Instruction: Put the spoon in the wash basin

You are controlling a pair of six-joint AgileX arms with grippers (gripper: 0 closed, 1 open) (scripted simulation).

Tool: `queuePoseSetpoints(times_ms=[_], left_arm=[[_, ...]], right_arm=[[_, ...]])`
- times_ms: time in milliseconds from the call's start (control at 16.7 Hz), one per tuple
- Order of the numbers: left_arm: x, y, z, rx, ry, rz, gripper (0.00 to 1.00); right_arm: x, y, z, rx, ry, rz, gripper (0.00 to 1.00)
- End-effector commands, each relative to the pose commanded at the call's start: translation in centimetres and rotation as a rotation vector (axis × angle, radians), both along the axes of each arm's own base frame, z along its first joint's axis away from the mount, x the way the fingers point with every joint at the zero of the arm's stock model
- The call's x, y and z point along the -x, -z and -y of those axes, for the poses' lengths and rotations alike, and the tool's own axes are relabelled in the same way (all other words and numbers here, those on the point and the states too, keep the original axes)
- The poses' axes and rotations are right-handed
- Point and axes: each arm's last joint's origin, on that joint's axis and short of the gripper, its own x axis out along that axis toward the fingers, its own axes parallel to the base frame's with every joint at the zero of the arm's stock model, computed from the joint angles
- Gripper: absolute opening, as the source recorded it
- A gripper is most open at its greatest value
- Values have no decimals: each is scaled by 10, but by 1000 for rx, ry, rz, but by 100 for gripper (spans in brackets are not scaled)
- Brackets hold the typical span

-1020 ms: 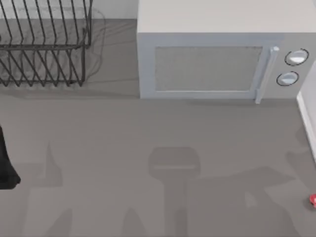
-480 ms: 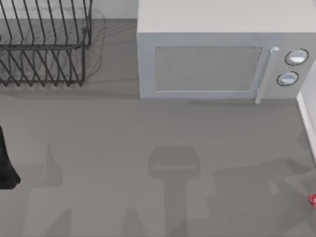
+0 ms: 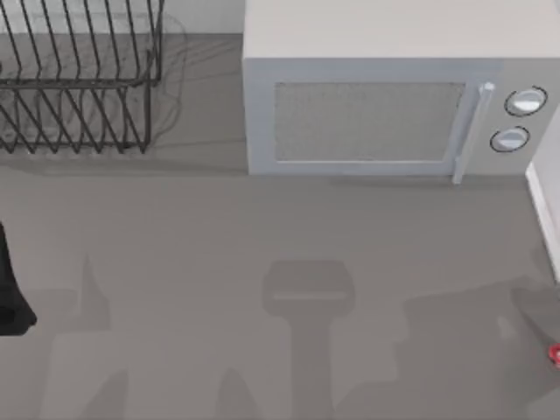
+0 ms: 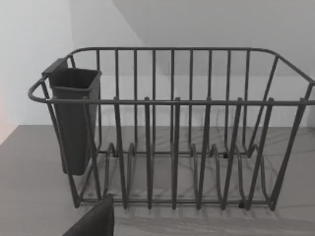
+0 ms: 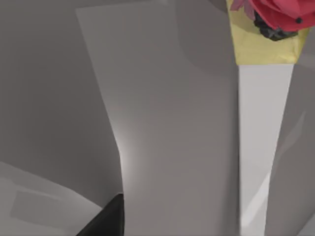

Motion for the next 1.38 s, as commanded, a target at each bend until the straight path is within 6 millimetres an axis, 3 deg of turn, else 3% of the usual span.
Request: queuePoseSetpoints(times_ms=[120, 900, 1380], left_arm=[[0, 0, 0, 0, 0, 0, 100], [0, 0, 0, 0, 0, 0, 100], [0, 0, 0, 0, 0, 0, 100]], right_arm=[[0, 0, 0, 0, 0, 0, 100], [0, 0, 0, 0, 0, 0, 2], [0, 0, 0, 0, 0, 0, 0]])
